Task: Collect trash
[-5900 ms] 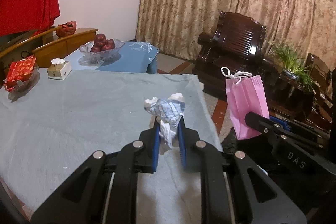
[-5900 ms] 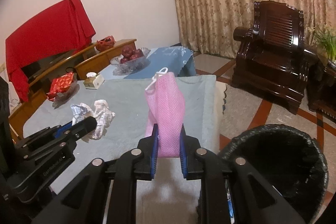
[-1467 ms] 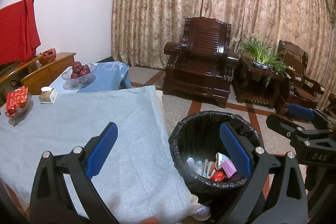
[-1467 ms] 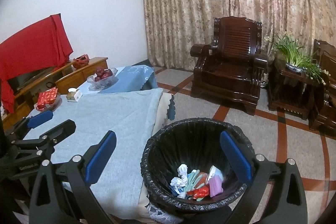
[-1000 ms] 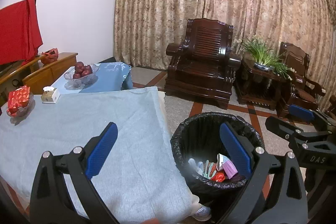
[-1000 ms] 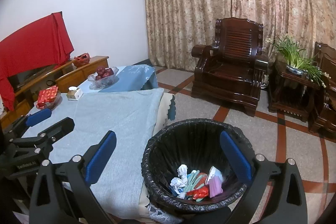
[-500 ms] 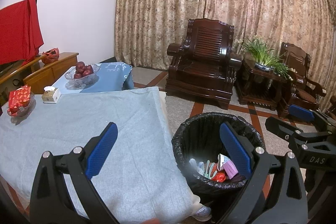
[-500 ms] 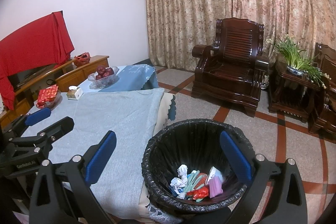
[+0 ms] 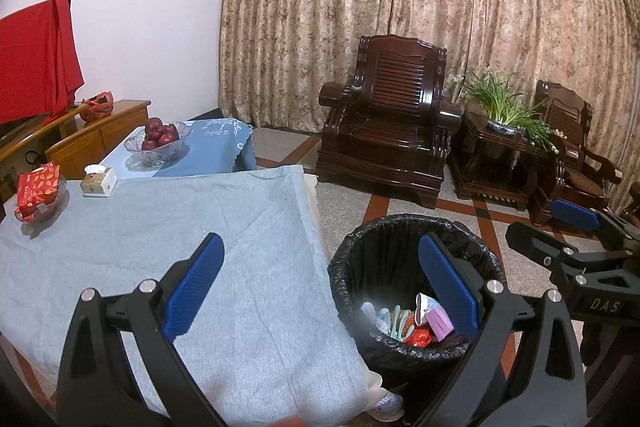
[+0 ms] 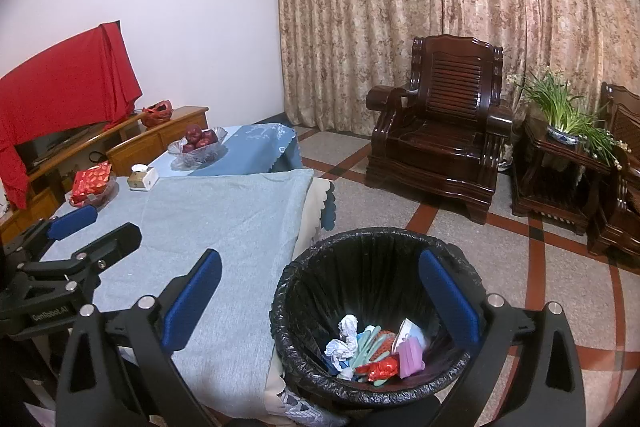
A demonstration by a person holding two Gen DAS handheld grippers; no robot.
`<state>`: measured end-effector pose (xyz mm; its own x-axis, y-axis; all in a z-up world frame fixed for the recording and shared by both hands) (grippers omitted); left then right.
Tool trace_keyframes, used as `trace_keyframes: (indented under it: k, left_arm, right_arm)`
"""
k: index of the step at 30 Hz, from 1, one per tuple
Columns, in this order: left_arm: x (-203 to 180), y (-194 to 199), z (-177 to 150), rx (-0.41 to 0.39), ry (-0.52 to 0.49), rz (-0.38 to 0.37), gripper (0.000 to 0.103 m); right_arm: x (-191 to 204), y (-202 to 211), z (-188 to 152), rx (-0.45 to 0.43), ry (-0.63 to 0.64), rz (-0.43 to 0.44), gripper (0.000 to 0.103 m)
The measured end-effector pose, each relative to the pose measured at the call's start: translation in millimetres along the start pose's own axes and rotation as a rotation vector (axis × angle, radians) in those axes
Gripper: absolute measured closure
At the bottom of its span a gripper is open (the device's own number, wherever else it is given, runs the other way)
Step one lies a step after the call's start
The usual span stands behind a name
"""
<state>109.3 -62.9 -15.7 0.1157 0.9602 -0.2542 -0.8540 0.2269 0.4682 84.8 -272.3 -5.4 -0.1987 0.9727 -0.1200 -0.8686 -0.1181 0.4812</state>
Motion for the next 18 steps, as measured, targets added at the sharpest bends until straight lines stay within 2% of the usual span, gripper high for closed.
trace_keyframes:
  k: [18]
  left_arm:
    - [0.0,0.0,0.4,0.002,0.000,-0.001,0.008]
  right_arm:
    - [1.5,-0.5,-0.5,0.000,0.000,0.000,0.006]
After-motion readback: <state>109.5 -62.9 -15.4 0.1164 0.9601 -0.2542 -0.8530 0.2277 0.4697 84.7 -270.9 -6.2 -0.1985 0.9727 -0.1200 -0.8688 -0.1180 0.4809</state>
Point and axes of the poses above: each gripper's, at about its wrist camera, not at the fingertips, and y roughly against the way its jaws point, x to its left, z to its top, the point moved 4 cm from there along -y, roughly the way its jaws point, and after that the axes turned 13 degrees about y, right-handed, at the moved point
